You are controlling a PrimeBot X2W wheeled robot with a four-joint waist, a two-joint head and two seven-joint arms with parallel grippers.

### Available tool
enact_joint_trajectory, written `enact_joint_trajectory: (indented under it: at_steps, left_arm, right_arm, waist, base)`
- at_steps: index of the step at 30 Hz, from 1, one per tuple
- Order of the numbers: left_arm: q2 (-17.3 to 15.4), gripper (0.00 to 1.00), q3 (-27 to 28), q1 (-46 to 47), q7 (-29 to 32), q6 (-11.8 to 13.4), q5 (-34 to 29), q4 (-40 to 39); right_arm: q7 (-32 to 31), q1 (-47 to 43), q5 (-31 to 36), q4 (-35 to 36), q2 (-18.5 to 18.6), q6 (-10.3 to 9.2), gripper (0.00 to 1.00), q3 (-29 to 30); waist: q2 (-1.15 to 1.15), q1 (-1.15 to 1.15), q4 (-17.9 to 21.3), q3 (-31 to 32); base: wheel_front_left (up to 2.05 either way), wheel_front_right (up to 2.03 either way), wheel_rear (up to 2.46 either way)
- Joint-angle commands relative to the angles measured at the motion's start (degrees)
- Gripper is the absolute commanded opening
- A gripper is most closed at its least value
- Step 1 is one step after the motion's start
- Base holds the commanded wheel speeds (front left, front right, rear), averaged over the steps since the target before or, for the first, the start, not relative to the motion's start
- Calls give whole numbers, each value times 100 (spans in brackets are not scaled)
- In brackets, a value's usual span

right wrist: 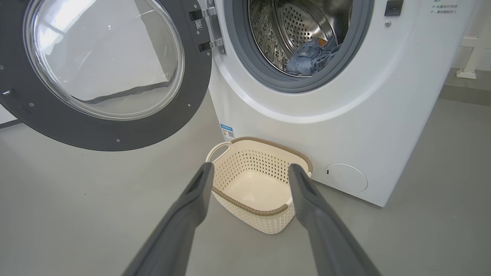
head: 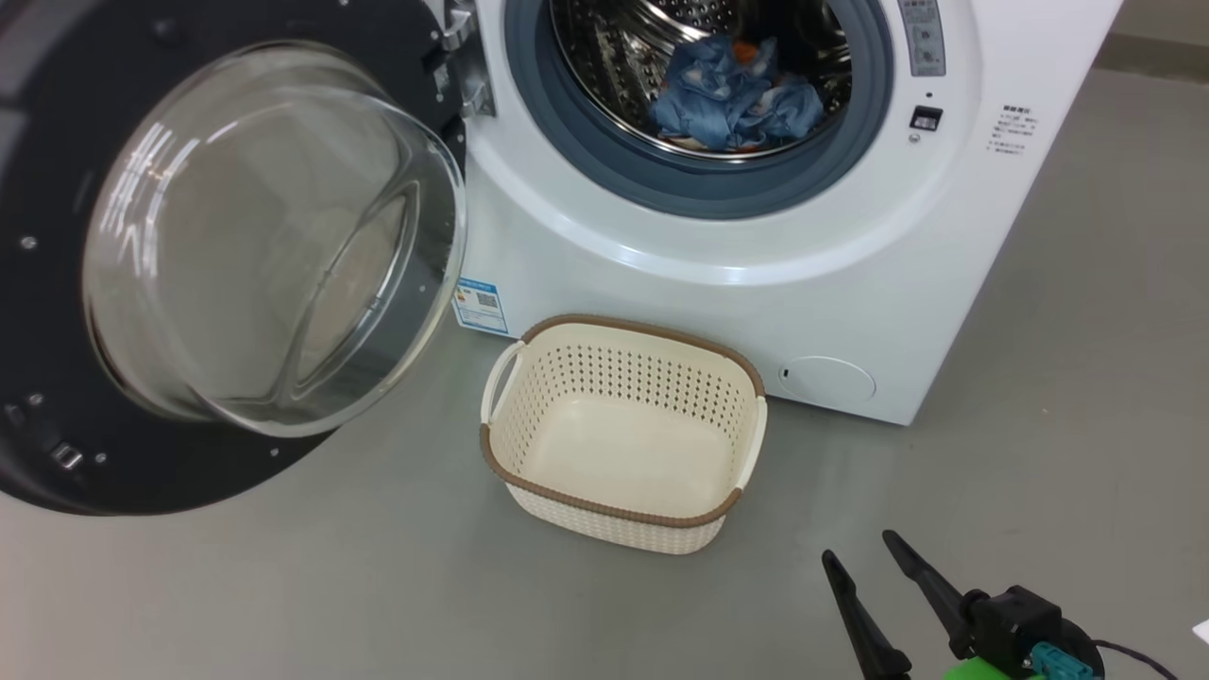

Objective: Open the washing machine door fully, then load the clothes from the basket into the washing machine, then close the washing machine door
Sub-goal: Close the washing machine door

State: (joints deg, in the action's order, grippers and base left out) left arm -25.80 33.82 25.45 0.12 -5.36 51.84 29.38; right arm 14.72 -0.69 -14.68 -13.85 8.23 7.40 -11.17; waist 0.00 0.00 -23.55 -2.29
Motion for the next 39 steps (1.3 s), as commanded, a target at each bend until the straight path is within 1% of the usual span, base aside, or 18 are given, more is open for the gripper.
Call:
enact_joint_trajectory:
  at_steps: [1, 7, 11, 12, 18, 29, 39]
  left_arm:
    - [-399, 0, 133, 247, 72, -55, 80, -29]
    - [-350, 0, 420, 488, 396, -152, 833, 484]
    - [-306, 0, 562, 492, 690, -194, 1325, 681]
    - [-266, 0, 619, 463, 830, -203, 1543, 729]
    - [-228, 0, 714, 324, 1148, -211, 2047, 664]
    - [-119, 0, 591, 231, 1345, -212, 2428, 563]
    - [-64, 0, 505, 243, 1238, -213, 2569, 540]
  right_arm:
    - [28, 252, 14, 148, 77, 9, 100, -146]
    - [7, 310, 11, 170, 171, 9, 100, -174]
    - [-20, 315, -4, 196, 225, 9, 100, -169]
    - [-34, 308, -13, 213, 252, 9, 100, -171]
    - [-93, 305, -32, 278, 314, 9, 100, -189]
    - [-214, 319, -35, 432, 400, 9, 100, -204]
    - [-248, 358, -13, 498, 391, 9, 100, -166]
  waist:
    - [0, 0, 61, -68]
    - [0, 0, 182, -185]
    - [0, 0, 252, -218]
    - [0, 0, 283, -227]
    - [0, 0, 362, -260]
    - [0, 0, 476, -380]
    - [0, 0, 609, -529]
  base:
    - [0, 0, 0]
    - [0, 0, 0]
    - [0, 0, 0]
    - [0, 0, 0]
    - [0, 0, 0]
    - [0, 0, 0]
    - [0, 0, 0]
